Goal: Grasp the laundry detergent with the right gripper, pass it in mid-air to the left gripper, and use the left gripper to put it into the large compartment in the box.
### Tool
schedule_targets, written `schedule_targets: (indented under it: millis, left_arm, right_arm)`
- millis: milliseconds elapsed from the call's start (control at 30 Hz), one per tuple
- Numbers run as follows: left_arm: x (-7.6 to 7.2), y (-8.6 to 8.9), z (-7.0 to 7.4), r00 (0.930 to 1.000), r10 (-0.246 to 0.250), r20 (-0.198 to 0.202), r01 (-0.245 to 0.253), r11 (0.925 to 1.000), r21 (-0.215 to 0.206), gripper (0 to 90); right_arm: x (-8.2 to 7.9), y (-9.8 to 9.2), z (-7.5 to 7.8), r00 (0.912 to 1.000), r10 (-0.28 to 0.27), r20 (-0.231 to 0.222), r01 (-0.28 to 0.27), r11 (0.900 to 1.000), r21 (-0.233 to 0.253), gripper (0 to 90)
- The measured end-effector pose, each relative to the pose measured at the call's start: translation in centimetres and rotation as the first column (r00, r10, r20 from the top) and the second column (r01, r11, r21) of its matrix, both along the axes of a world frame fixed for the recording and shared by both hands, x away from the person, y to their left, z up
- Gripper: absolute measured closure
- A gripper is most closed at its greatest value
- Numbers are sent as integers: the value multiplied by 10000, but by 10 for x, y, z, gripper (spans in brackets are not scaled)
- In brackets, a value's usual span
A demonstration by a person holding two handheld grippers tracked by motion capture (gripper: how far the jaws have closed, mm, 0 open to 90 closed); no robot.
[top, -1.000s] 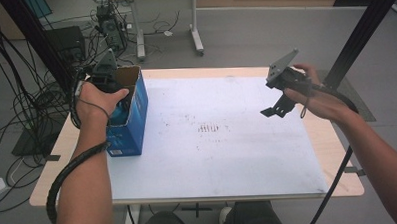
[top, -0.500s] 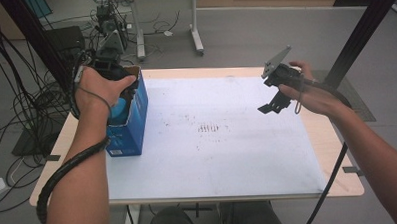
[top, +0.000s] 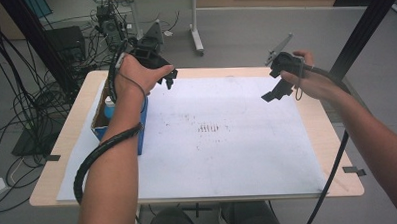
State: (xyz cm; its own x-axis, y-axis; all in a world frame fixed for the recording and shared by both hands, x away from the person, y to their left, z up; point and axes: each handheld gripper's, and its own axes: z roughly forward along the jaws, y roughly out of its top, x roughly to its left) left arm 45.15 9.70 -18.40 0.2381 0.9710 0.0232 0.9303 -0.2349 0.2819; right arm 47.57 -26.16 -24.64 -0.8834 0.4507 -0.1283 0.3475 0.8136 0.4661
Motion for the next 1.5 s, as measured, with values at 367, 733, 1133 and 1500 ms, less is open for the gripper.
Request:
schedule_targets:
  millis: [367, 733, 1133, 1500]
  left_arm:
    - [7, -23, -1, 9988, -454, 161, 461, 9978, -485, 73]
    - [15, -42, 3, 9962, -809, 307, 830, 9937, -755, 73]
    - [15, -43, -3, 9966, -795, 238, 809, 9942, -702, 77]
    - [10, -39, -3, 9968, -776, 195, 787, 9948, -640, 77]
  right_arm:
    - [7, 5, 11, 9999, -109, -51, 107, 9995, -299, 2]
    - [11, 23, 13, 9997, 214, -94, -220, 9977, -643, 3]
    - [10, 24, 9, 9994, 317, -170, -329, 9968, -735, 2]
    - [8, 26, 10, 9993, 363, -128, -373, 9958, -835, 3]
